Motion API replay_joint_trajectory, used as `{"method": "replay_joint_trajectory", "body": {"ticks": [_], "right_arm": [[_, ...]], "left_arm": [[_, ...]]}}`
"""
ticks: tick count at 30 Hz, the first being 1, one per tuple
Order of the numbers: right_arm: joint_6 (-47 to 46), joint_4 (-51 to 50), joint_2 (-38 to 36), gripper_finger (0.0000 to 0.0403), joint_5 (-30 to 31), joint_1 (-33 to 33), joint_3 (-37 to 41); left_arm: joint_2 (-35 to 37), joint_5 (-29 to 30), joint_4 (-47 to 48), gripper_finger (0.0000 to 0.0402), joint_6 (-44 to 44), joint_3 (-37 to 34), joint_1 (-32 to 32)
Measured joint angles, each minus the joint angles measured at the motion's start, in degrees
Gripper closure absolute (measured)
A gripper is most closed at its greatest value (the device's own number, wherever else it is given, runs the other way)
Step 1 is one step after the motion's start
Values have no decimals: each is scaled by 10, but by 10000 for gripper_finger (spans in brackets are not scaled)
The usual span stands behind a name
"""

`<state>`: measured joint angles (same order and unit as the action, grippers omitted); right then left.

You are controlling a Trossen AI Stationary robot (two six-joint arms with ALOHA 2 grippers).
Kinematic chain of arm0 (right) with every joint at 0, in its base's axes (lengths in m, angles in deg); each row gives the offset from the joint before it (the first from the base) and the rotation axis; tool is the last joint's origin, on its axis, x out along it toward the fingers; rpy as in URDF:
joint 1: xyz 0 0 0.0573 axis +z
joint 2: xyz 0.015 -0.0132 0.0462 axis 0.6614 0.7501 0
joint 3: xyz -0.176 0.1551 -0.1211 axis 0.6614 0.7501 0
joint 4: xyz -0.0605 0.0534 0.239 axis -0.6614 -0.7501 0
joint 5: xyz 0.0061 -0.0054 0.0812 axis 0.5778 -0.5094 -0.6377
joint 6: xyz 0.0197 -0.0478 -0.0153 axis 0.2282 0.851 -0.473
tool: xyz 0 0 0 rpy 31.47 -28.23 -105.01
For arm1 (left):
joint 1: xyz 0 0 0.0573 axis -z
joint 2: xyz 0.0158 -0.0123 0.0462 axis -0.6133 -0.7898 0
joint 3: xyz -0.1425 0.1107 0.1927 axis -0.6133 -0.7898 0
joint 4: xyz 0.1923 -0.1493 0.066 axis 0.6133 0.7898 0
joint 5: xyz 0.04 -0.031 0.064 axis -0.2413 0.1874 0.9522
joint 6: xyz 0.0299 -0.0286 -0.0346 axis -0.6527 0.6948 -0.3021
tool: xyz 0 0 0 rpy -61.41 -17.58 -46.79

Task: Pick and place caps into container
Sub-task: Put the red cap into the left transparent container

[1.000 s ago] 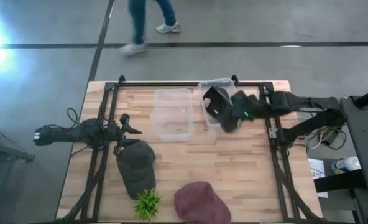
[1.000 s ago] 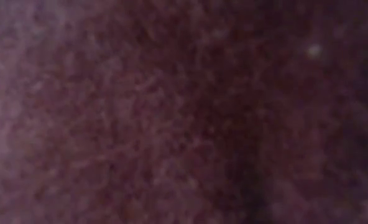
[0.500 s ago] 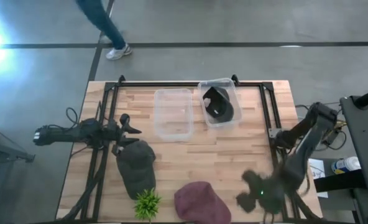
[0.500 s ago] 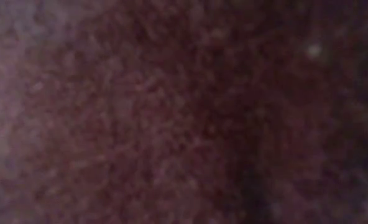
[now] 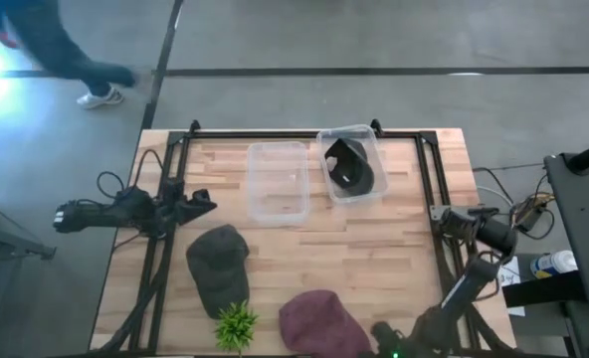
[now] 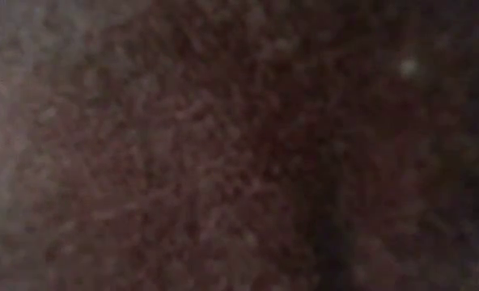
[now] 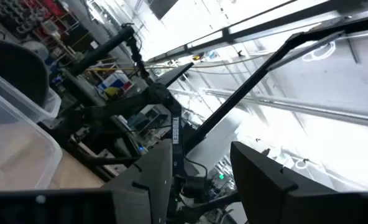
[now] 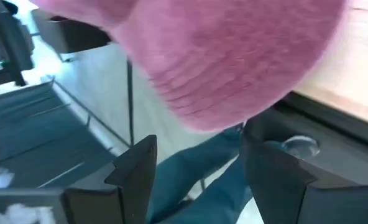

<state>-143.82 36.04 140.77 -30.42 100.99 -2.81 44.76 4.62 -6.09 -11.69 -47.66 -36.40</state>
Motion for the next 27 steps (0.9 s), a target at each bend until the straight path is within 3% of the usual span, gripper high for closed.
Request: {"method": "replay_joint_trajectory", "body": {"ticks": [7, 11, 16, 22, 27], "right_arm": [[0, -104, 20, 179, 20, -3, -41], [7, -141, 17, 179, 72, -18, -43], [30, -141, 18, 179, 140, -52, -41], [44, -134, 18, 179, 155, -82, -13], [56, -51, 18, 179, 177, -99, 26]], "left_arm": [[0, 0, 4, 244, 2, 0, 0], [0, 1, 5, 244, 2, 0, 0], [0, 1, 5, 244, 2, 0, 0], [0, 1, 6, 244, 2, 0, 0], [0, 1, 6, 244, 2, 0, 0]]}}
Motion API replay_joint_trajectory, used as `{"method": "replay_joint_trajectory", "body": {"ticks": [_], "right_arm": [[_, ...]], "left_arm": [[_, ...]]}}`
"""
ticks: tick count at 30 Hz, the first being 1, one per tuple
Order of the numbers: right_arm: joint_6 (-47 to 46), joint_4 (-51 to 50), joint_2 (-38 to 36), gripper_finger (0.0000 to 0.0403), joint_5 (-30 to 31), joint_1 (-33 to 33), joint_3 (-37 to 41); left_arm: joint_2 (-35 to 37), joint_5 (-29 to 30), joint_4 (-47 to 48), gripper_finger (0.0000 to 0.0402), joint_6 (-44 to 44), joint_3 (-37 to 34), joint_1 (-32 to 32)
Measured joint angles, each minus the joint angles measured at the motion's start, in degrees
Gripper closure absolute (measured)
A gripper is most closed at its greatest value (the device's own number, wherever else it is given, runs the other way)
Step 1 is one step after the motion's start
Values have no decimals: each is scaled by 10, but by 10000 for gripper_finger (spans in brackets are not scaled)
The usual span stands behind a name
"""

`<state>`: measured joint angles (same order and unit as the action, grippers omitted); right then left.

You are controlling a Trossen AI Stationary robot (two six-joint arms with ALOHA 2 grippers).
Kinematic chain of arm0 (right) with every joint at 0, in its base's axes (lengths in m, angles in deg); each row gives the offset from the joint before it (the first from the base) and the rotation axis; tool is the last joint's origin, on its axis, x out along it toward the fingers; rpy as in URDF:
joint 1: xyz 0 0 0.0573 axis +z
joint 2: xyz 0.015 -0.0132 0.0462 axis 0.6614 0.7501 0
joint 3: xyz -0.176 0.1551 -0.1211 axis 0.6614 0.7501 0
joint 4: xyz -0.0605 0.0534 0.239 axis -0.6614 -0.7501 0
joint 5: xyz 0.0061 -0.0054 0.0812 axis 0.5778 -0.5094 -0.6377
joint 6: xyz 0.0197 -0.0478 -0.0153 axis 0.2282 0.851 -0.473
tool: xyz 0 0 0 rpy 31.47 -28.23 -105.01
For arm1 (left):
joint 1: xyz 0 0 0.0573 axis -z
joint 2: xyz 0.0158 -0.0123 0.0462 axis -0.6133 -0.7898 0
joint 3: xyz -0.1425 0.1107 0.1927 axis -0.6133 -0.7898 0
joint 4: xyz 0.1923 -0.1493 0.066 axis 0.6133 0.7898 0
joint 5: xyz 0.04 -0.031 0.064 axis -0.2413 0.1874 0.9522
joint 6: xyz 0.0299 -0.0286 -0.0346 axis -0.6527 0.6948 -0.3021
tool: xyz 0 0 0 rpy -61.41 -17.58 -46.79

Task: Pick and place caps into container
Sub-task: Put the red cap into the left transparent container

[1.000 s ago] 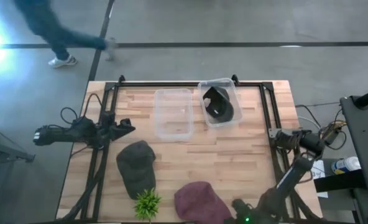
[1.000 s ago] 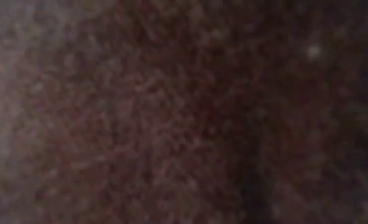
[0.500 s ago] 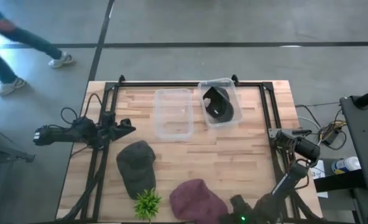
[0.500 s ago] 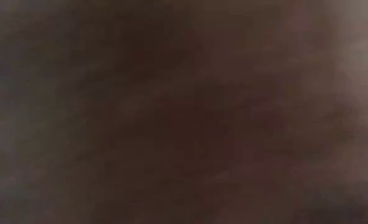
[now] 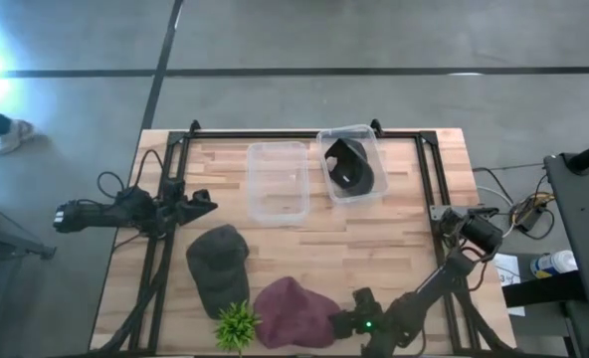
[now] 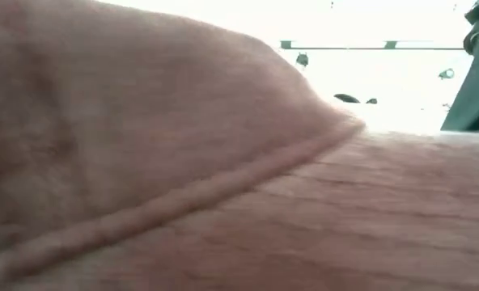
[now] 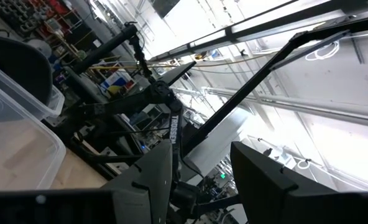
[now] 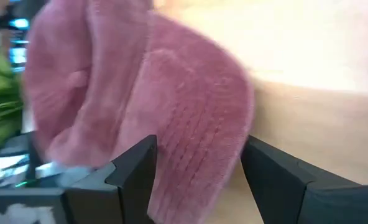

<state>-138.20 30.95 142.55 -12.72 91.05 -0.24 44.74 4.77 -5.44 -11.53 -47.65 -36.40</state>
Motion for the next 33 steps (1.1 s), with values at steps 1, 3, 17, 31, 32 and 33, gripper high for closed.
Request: {"method": "replay_joint_trajectory", "body": {"ticks": [1, 3, 17, 31, 32, 33], "right_arm": [[9, 36, 0, 179, 8, -3, 10], [27, 99, 0, 179, 20, -8, 28], [129, 277, 0, 215, -14, -51, 90], [162, 289, -19, 388, 47, -64, 102], [170, 278, -28, 388, 56, -64, 103], [181, 268, -41, 389, 63, -64, 103]], "left_arm": [[0, 0, 0, 244, 0, 0, 0], [0, 0, 0, 244, 0, 0, 0], [0, 3, 0, 244, 0, 0, 0], [0, 3, 0, 244, 0, 0, 0], [0, 3, 0, 244, 0, 0, 0], [0, 3, 0, 244, 0, 0, 0]]}}
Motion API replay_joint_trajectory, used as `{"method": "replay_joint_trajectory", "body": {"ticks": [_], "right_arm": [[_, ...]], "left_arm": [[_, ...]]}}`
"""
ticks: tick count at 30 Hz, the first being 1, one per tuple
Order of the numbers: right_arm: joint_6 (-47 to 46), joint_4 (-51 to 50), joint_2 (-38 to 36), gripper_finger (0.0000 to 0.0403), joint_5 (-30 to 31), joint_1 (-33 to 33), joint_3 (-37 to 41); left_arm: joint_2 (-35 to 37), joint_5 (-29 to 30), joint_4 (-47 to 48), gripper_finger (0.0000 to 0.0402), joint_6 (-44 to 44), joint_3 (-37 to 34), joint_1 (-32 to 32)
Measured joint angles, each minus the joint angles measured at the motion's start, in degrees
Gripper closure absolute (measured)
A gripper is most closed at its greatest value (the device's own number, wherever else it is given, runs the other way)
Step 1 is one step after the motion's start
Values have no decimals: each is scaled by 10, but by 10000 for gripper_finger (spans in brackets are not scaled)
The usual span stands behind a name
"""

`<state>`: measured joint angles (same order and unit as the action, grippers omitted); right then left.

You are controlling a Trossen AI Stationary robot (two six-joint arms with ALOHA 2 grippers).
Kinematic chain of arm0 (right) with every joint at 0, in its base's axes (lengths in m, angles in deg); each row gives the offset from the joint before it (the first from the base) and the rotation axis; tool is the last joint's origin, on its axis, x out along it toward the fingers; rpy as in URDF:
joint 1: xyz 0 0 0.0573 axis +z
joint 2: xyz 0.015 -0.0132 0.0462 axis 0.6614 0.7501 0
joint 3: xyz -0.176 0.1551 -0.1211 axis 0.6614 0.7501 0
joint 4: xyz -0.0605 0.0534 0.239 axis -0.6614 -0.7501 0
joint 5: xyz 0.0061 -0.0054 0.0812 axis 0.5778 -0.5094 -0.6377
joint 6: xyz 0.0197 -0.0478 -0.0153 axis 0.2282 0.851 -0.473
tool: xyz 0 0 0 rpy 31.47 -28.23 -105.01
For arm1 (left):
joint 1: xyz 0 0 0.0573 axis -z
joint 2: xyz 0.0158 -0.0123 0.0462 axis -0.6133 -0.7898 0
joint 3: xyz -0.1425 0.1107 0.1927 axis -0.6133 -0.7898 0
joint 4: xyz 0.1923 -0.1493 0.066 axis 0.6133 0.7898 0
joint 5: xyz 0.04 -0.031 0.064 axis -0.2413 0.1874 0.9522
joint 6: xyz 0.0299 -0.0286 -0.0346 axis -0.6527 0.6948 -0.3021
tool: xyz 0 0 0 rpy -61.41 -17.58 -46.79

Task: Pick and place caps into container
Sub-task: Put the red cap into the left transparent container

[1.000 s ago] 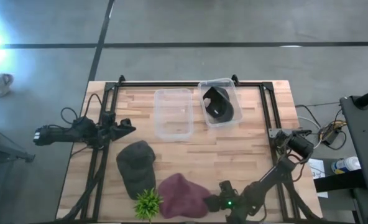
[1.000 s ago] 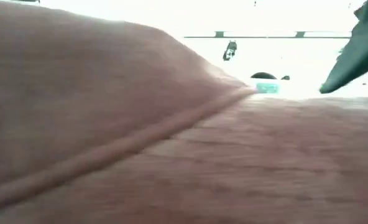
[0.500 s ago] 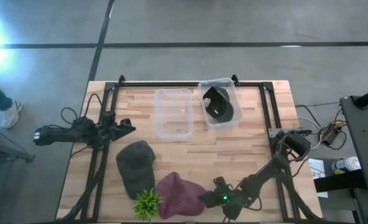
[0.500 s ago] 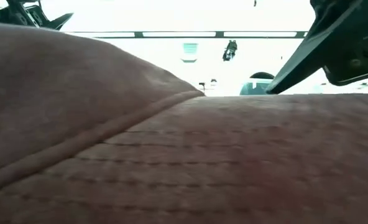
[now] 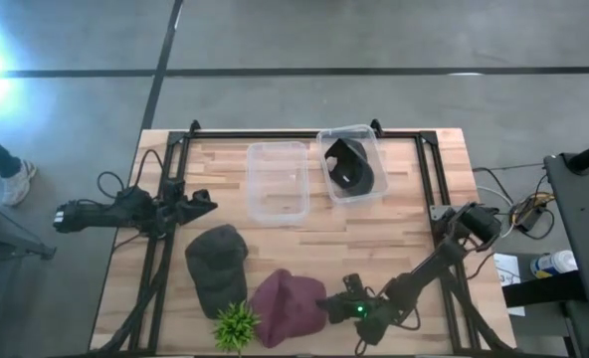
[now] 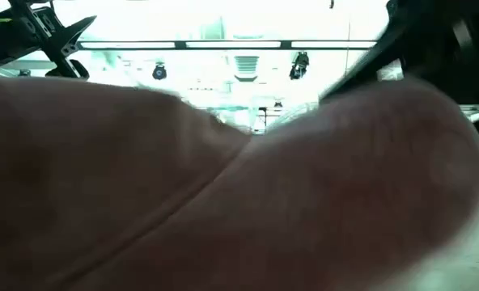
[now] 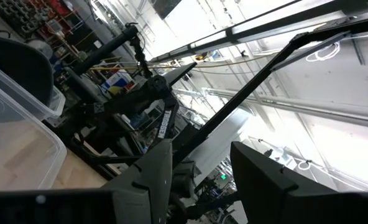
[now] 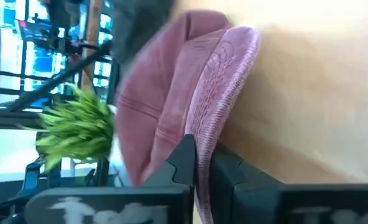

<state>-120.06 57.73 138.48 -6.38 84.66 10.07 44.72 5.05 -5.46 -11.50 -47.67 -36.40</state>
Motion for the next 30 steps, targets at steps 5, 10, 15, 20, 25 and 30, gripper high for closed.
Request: {"method": "replay_joint_trajectory", "body": {"ticks": [5, 10, 15, 20, 25, 30], "right_arm": [[82, -104, -97, 390, 56, -1, 2], [251, -204, -224, 391, 122, -12, -26], [504, -208, -317, 391, 197, -38, -90], [684, -249, -364, 391, 286, -83, -170], [650, -406, -397, 391, 235, -158, -240], [600, -457, -369, 391, 50, -259, -261]], "left_arm": [[0, 0, 0, 244, 0, 0, 0], [-2, 0, 1, 244, 0, 0, 0], [-4, 1, 6, 244, 0, 0, 0], [-8, 2, 7, 244, 0, 0, 0], [-10, 2, 9, 244, -1, 0, 0], [-12, 10, 11, 244, -12, 0, 0]]}}
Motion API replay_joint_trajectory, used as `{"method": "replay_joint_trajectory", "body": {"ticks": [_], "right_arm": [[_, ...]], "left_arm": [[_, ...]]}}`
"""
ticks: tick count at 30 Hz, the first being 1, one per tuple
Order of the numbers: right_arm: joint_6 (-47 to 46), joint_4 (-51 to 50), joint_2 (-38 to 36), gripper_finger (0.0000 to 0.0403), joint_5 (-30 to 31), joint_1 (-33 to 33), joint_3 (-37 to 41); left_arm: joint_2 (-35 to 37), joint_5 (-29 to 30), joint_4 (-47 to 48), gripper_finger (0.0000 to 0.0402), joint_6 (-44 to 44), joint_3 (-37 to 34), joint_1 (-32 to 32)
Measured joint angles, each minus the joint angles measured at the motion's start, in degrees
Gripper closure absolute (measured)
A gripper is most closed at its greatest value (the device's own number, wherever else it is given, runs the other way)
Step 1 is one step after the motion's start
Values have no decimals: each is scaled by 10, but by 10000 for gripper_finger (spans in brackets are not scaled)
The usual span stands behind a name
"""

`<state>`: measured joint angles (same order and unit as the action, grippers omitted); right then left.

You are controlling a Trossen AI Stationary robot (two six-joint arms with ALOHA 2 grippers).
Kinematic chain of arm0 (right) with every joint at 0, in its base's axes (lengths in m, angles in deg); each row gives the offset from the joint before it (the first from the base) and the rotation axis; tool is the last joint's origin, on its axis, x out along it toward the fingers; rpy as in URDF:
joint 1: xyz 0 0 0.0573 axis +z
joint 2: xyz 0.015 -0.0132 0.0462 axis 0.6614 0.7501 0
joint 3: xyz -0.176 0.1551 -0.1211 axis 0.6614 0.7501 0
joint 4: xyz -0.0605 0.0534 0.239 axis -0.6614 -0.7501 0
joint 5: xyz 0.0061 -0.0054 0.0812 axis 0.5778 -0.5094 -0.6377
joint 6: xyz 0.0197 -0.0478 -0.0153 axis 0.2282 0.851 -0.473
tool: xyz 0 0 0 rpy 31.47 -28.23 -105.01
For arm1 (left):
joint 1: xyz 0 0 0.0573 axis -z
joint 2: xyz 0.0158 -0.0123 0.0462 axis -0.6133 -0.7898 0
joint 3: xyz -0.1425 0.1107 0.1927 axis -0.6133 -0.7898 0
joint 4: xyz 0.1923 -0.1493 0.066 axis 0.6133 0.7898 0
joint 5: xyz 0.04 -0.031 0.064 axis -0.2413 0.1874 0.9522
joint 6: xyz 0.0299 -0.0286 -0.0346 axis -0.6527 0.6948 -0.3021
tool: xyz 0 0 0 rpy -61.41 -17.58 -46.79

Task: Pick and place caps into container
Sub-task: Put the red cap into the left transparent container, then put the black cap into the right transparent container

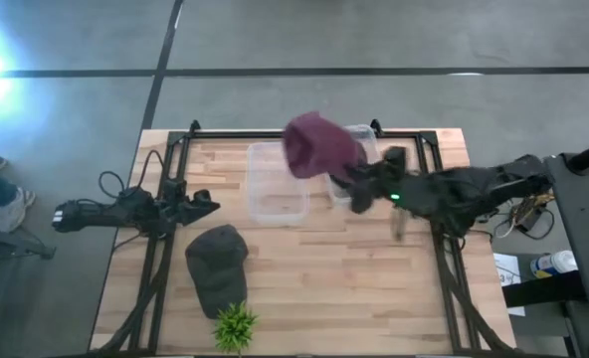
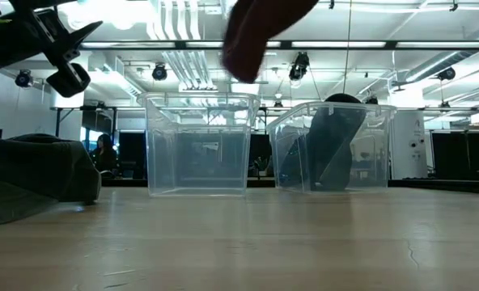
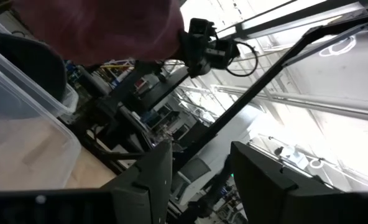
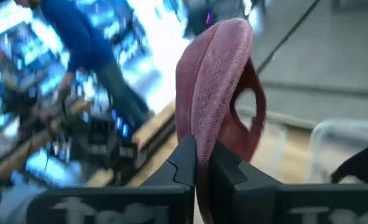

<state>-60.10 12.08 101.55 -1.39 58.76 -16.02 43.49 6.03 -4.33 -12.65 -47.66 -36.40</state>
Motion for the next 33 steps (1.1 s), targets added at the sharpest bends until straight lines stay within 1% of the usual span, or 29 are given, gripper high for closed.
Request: {"method": "replay_joint_trajectory", "body": {"ticks": [3, 6, 8, 12, 16, 19, 22, 25, 27, 28, 30, 32, 33], "right_arm": [[-21, -2, 35, 391, -82, -49, -5], [-55, -17, 68, 391, -149, -101, -6], [-56, -25, 96, 391, -176, -130, -5], [-54, -9, 145, 387, -217, -176, -9], [-43, -4, 195, 362, -288, -216, -18], [-1, 18, 222, 327, -315, -226, -30], [51, 37, 225, 283, -329, -222, -60], [149, 47, 220, 241, -328, -206, -88], [226, 55, 212, 219, -331, -190, -111], [249, 48, 203, 211, -348, -184, -124], [251, 17, 189, 201, -403, -176, -151], [227, -37, 182, 197, -443, -171, -170], [222, -68, 183, 196, -444, -166, -174]], "left_arm": [[-3, 8, 0, 244, 6, 0, 0], [-4, 16, -3, 244, 11, 0, 0], [-4, 16, -8, 244, 11, 0, 0], [-4, 14, -20, 244, 18, 0, 0], [-4, 12, -20, 244, 31, 0, 0], [-4, 11, -20, 244, 59, 0, 0], [-4, 14, -20, 244, 80, 0, 0], [-4, 58, -19, 244, 78, 0, 0], [-4, 70, -16, 244, 106, 1, 0], [-4, 70, -5, 244, 123, 4, 0], [-6, 54, 55, 246, 162, 17, 2], [-13, 34, 170, 250, 192, 43, 4], [-20, 33, 240, 253, 203, 62, 6]]}}
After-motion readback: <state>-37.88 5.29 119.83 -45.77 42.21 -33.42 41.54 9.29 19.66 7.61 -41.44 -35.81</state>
